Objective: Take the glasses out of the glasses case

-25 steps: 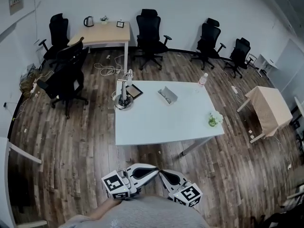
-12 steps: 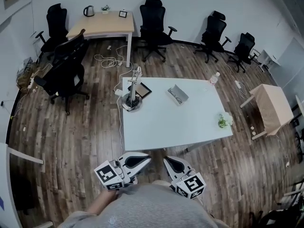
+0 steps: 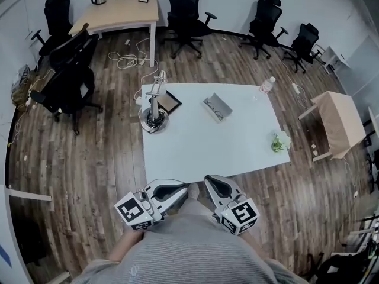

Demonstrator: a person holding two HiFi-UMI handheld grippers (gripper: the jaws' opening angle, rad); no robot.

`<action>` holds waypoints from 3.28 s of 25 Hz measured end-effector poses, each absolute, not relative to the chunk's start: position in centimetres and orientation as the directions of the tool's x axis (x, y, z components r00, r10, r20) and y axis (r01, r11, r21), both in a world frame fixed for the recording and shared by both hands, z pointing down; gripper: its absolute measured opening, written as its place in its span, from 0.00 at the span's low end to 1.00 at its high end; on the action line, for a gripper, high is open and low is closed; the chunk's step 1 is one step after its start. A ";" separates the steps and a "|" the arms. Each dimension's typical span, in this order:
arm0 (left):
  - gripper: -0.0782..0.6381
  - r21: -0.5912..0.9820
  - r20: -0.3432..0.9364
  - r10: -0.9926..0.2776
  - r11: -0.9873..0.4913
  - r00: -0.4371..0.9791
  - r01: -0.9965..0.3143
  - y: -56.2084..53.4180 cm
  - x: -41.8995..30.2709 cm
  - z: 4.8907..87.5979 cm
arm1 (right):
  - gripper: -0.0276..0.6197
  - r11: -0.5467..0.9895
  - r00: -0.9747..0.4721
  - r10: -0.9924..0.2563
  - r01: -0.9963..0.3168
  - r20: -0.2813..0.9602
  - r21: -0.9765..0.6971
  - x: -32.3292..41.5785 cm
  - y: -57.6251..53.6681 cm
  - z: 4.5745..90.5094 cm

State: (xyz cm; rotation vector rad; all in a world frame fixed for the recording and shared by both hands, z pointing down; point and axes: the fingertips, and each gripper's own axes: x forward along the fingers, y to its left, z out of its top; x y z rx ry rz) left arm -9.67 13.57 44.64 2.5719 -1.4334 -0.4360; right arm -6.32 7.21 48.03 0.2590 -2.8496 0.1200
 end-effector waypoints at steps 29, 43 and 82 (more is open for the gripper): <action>0.13 0.207 -0.121 -0.880 -0.475 0.459 -0.856 -10.3 -10.9 42.9 | 0.07 0.979 -0.963 -0.090 -0.132 0.255 -0.155 -5.6 -14.2 47.2; 0.13 -0.140 0.200 -0.728 -0.683 0.655 -0.717 -14.3 -11.7 44.7 | 0.07 0.947 -0.942 -0.218 -0.268 0.256 -0.177 -4.8 -15.7 47.9; 0.27 -0.431 0.728 -0.520 -0.854 0.446 -0.292 -24.6 -13.8 60.0 | 0.07 0.857 -0.862 -0.431 -0.483 0.266 -0.178 1.0 -17.0 48.8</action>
